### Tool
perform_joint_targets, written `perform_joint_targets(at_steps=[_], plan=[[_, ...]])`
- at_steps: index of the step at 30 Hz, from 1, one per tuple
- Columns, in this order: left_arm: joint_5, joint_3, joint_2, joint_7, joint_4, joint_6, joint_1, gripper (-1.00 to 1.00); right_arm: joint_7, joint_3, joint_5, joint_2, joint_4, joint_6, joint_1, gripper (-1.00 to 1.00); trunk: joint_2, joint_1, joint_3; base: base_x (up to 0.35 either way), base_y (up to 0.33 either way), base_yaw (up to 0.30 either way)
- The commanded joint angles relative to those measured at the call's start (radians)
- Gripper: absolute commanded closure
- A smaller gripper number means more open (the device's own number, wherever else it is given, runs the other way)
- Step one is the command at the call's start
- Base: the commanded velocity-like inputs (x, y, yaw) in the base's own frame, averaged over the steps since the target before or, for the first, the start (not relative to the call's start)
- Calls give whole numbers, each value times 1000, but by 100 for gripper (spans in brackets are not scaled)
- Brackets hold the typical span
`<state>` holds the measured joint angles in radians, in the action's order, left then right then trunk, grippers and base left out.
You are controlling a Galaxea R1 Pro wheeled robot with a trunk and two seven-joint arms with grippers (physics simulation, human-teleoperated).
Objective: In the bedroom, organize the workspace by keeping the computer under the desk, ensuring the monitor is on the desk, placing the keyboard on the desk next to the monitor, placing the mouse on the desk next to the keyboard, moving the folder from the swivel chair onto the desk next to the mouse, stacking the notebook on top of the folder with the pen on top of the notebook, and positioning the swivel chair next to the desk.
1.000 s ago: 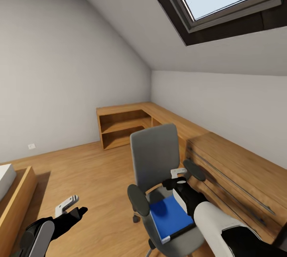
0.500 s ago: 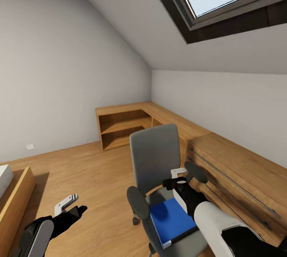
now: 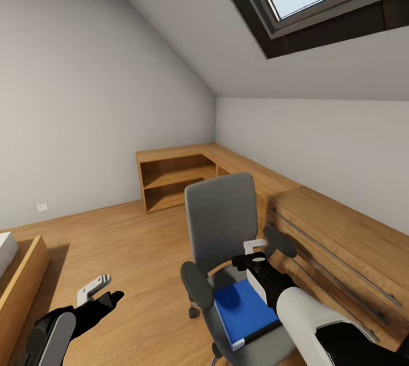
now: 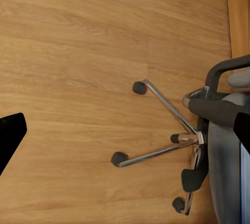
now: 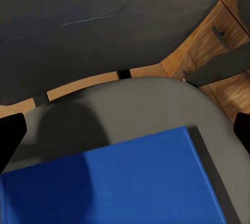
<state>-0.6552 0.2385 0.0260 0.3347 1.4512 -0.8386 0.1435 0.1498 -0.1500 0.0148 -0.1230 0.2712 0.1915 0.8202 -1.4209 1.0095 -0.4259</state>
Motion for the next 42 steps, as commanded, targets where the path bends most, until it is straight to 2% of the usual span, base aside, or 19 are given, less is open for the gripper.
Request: perform_joint_targets(at_steps=[1, 33, 36, 38, 42], plan=[[-11, 0, 0, 8, 5, -3, 1, -100, 5, -7, 2, 0, 2, 8, 0, -100, -8, 4, -4, 0, 0, 0], [-17, 1, 0, 6, 31, -5, 1, -100, 6, -8, 2, 0, 1, 6, 0, -100, -232, 127, -105, 0, 0, 0], [-17, 1, 0, 7, 31, -5, 1, -100, 7, -6, 1, 0, 7, 75, 1, -100, -253, 138, -114, 0, 0, 0], [-17, 8, 0, 6, 31, -5, 1, -100, 7, -5, -1, 0, 33, 166, 16, -100, -267, 146, -120, 0, 0, 0], [-17, 12, 0, 7, 31, -5, 1, -100, 6, 0, -2, 1, 42, 199, 58, -100, -295, 161, -133, 0, 0, 0]])
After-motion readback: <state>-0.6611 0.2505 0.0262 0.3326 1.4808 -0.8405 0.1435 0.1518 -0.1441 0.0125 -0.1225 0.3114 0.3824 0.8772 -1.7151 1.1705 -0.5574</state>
